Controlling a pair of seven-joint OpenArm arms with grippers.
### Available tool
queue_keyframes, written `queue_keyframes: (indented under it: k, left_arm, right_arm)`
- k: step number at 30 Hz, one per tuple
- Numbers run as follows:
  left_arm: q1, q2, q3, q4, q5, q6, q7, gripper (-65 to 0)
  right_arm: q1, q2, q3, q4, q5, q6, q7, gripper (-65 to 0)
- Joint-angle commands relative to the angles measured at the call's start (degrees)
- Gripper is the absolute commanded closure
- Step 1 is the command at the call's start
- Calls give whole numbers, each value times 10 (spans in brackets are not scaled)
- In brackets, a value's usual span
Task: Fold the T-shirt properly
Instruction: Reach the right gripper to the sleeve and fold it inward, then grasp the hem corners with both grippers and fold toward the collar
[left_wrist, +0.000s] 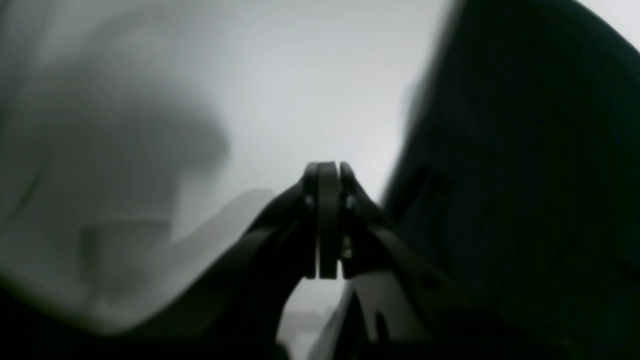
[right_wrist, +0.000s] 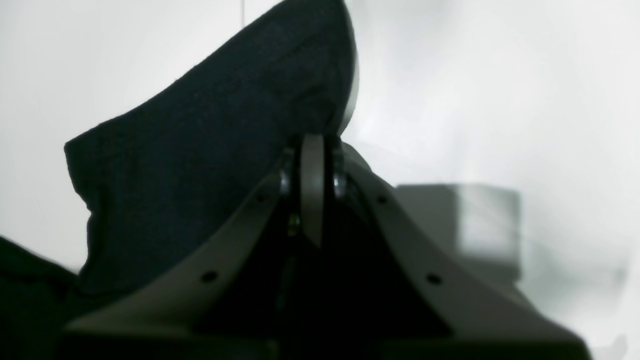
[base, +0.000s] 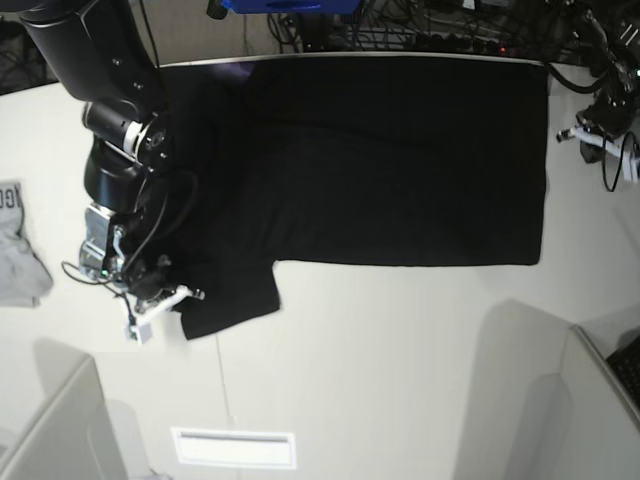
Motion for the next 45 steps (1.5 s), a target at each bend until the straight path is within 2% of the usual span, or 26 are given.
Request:
queue_keyframes:
  k: [1,3,6,8,10,13,19,23,26,32,37,39,42,45]
  left_arm:
    - [-20,-12,1,-5,7,1,-12,0]
    - [-63,-15,3,-37,33,1,-12,-20]
    - [-132,-22,7,-85,76,1,-11,-290]
    - [-180,-22,7,-123,103,1,-11,-397]
    - [-229,-25,25,-177,131,1,-12,-429]
    - [-287,-44,78,-255,156,1,-14,-425]
    - [-368,-47,145,-376,162,1,-18,-408]
    - [-387,-47,188,-427,162,1,-69,-387]
    - [-397,-45,223,-460,162,1,-77,-362]
    - [-388,-43,210,-464,161,1,-78,-252]
    - [-386,-48,210,-467,161,1,-77,-217]
    - [-379,-58,211,-464,161,1,-77,-160]
    - [-379,-62,213,-463,161,1,-78,-2]
    - [-377,-62,216,-456,162,1,-78,0]
  right_arm:
    - [5,2,-2,-2,-22,-3,-34,0]
    - [5,2,-2,-2,-22,-3,-34,0]
    - [4,2,-2,-2,-22,-3,-34,0]
    - [4,2,-2,-2,-22,-3,-34,0]
    - [4,2,-2,-2,-22,-3,-35,0]
    - [5,1,-2,-2,-22,-3,-35,0]
    - [6,2,-2,1,-22,-3,-36,0]
    - [1,-2,-2,42,-22,-3,-49,0]
    - [-3,-2,-1,70,-22,-3,-66,0]
    - [-4,-2,-1,84,-22,-3,-78,0]
    - [-9,-5,-1,84,-22,-3,-77,0]
    - [-9,-11,-1,84,-22,-3,-76,0]
    - [-9,-14,-1,84,-22,-3,-76,0]
    - [-9,-15,-1,85,-22,-3,-74,0]
